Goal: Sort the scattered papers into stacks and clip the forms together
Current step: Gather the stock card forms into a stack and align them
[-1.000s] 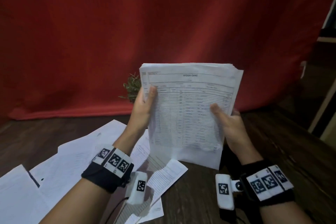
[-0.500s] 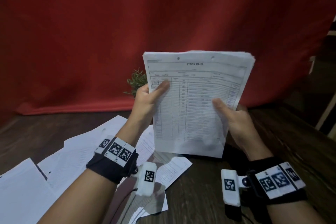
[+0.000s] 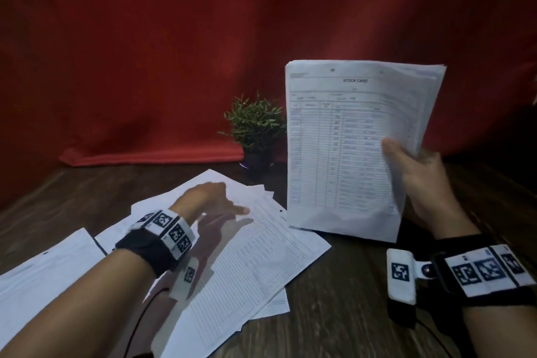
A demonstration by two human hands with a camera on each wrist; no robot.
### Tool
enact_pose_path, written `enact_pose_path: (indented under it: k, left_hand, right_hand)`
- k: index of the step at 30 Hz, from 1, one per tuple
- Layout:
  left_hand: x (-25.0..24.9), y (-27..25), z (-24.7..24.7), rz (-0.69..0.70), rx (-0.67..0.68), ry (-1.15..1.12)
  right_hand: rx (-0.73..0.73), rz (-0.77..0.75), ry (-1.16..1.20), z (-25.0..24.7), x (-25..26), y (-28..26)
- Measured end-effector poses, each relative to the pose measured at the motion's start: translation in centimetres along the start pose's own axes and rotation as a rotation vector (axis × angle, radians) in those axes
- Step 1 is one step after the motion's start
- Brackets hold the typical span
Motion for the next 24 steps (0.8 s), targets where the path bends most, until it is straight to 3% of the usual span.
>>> enact_pose_path:
  k: [5, 13, 20, 24]
  left_hand:
    - [2.7, 1.4, 2.3, -0.1, 0.073, 0.029]
    - [5.2, 2.3, 2.0, -0.044, 0.052, -0.105]
    - [12.8, 0.4, -5.9, 0.0, -0.266, -0.565]
    - [17.8, -1.8, -10.1, 0.006, -0.3, -0.684]
  right_hand:
    - [-0.015, -0.024, -0.015, -0.1, 1.0, -0.1]
    - [0.055, -0.09, -0.058, 0.4, 1.4, -0.2]
    - [-0.006, -0.053, -0.063, -0.2, 1.3, 0.0]
    - [-0.013, -0.055, -0.062, -0.4, 1.4, 0.0]
Point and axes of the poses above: each hand's wrist, its own y-axis towards the middle knuckle, its own z-axis out of the palm, x = y × z, the point moved 10 cm from there along y, towards the middle knuckle, and after that the axes turned 4 degrees about -z, right-handed, at the moved point
